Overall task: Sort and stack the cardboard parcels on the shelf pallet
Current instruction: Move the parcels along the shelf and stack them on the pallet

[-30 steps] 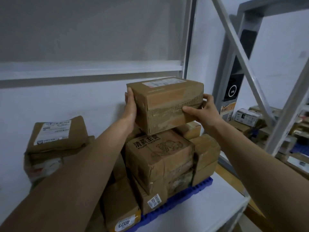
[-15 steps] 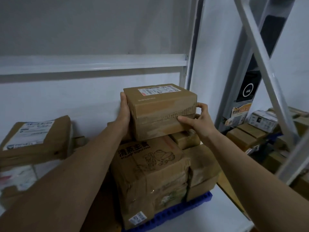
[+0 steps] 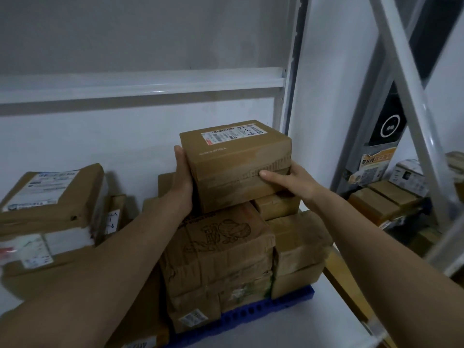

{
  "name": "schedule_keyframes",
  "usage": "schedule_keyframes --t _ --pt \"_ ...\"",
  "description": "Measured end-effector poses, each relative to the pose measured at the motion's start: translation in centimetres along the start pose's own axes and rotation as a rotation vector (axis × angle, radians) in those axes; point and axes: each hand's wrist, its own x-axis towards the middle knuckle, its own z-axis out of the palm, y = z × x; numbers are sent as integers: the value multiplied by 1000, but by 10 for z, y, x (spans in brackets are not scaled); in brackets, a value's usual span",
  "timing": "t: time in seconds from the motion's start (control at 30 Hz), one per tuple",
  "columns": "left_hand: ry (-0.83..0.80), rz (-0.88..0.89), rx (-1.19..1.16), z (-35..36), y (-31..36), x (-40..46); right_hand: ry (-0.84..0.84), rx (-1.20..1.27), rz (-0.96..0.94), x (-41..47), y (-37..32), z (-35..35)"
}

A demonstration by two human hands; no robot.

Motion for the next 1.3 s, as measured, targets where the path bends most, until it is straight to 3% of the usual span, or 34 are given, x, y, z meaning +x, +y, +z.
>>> schedule_keyframes --t 0.37,0.57,0.67,0.8,0.9,1.0,1.3 --pt "36 32 64 4 -4 2 -14 -19 -30 6 5 -9" --pt "-88 -6 144 -4 12 1 91 -44 -181 -2 -17 -6" --pt "-30 60 231 -7 31 -9 208 -377 -353 -6 -44 2" --pt "70 346 593 -16 60 -27 338 -902 -585 -14 -75 29" --pt "131 547 947 -42 81 -47 205 -1030 -739 -19 -90 63" --pt "233 630 1254 -77 93 -69 20 -1082 -856 -23 -98 104" --pt "407 451 1568 -182 100 -147 -294 -984 -873 -59 -115 218"
